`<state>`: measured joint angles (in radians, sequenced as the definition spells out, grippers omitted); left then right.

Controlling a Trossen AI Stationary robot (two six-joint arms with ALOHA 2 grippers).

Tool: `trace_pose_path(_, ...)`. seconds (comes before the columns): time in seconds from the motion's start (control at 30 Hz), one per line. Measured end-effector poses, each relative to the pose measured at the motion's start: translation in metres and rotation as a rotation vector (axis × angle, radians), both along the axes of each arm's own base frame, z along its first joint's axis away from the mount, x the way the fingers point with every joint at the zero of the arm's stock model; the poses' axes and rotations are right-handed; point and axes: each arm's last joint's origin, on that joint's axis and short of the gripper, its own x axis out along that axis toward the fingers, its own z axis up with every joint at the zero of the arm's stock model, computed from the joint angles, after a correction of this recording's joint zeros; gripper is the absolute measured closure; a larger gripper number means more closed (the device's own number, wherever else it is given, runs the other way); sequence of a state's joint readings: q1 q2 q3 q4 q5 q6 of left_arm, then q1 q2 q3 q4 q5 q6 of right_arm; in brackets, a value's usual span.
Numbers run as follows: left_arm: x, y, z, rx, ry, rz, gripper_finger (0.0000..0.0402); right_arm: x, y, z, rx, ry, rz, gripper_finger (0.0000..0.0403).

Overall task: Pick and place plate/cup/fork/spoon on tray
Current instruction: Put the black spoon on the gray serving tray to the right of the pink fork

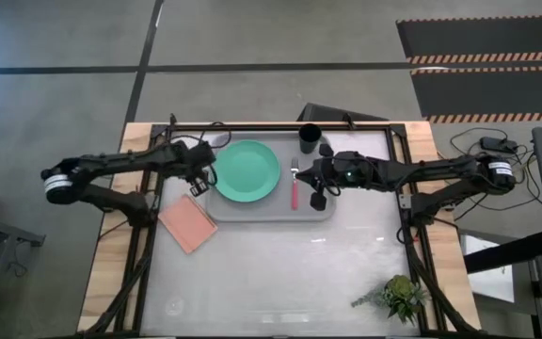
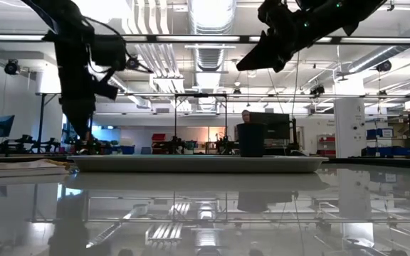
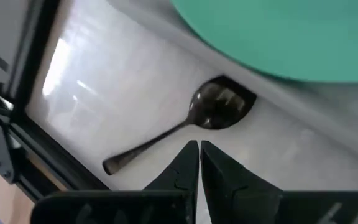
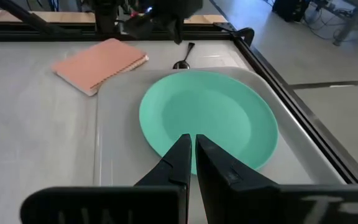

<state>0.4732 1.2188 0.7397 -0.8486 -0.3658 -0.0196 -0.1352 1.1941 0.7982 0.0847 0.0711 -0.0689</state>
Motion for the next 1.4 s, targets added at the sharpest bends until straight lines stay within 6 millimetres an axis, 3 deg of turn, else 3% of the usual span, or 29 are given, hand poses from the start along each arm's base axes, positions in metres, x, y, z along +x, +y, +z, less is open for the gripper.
trace_pose_path(0.33, -0.001, 0.016, -0.018, -0.065, 0.089, 0.028, 0.0393, 0.000, 0.000, 0.000, -0.020, 0.005, 0.009, 0.0390)
trace_pose_path(0.67, -0.007, 0.034, -0.021, -0.096, 0.012, 0.051, 0.0275, 0.000, 0.000, -0.001, -0.014, 0.008, 0.007, 0.0390)
trace_pose_path(0.8, -0.007, 0.034, -0.023, -0.084, 0.012, 0.015, 0.0248, 0.000, 0.000, -0.001, -0.007, 0.007, 0.003, 0.0390)
trace_pose_path(1.17, -0.014, 0.029, -0.045, -0.087, 0.066, -0.074, 0.0247, 0.000, 0.000, -0.001, -0.001, 0.006, 0.001, 0.0390)
trace_pose_path(1.4, -0.012, 0.033, -0.044, -0.016, 0.073, -0.061, 0.0247, 0.000, 0.000, -0.001, 0.010, 0.005, -0.003, 0.0390)
